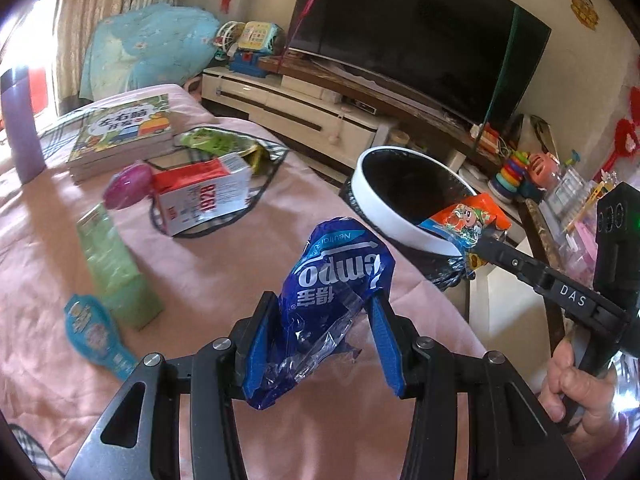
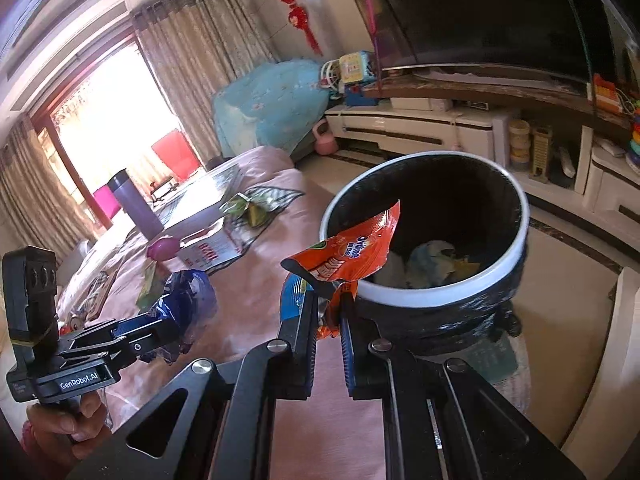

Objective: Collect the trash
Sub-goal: 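Carry both items over the bin and open both tools to drop them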

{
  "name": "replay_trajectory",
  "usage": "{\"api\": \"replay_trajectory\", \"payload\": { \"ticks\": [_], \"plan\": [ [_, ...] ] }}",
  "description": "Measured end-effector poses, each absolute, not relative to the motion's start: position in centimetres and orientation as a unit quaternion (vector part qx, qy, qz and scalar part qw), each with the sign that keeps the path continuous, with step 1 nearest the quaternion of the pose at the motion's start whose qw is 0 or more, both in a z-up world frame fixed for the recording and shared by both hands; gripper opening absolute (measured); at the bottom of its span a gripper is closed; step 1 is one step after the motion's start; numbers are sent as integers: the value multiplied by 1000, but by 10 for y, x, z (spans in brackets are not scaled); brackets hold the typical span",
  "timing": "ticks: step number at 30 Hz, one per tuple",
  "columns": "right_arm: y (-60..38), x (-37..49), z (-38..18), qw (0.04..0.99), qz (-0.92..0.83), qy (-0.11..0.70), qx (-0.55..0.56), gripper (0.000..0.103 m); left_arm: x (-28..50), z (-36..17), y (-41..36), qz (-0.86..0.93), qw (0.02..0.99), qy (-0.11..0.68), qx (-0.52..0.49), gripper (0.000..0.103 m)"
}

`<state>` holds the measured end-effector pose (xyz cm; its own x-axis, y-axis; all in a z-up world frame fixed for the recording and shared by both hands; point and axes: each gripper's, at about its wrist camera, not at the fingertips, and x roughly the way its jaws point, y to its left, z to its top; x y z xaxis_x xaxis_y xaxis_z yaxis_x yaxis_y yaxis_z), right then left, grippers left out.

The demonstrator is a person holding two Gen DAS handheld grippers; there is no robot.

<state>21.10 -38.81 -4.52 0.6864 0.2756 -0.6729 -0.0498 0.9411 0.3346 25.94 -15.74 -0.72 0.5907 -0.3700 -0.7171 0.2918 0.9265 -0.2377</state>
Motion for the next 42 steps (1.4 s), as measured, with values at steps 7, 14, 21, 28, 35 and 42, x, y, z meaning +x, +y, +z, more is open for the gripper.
{"api": "replay_trajectory", "payload": {
  "ticks": [7,14,21,28,35,42],
  "plan": [
    [-408,213,-44,909,78,379,152,10,273,-6,-174,-194,890,411,-41,45],
    [-421,216,-42,912,70,373,154,10,279,-5,-187,-198,893,403,-38,46],
    [-433,224,-42,913,65,376,144,10,288,-3,-201,-210,893,396,-33,46],
    [-445,239,-42,912,61,384,128,11,308,-1,-220,-223,891,396,-25,46],
    [-457,261,-42,909,57,399,110,11,336,2,-249,-238,888,394,-13,46],
    [-465,281,-50,899,61,424,94,11,366,-10,-272,-234,884,405,-9,46]
  ]
}}
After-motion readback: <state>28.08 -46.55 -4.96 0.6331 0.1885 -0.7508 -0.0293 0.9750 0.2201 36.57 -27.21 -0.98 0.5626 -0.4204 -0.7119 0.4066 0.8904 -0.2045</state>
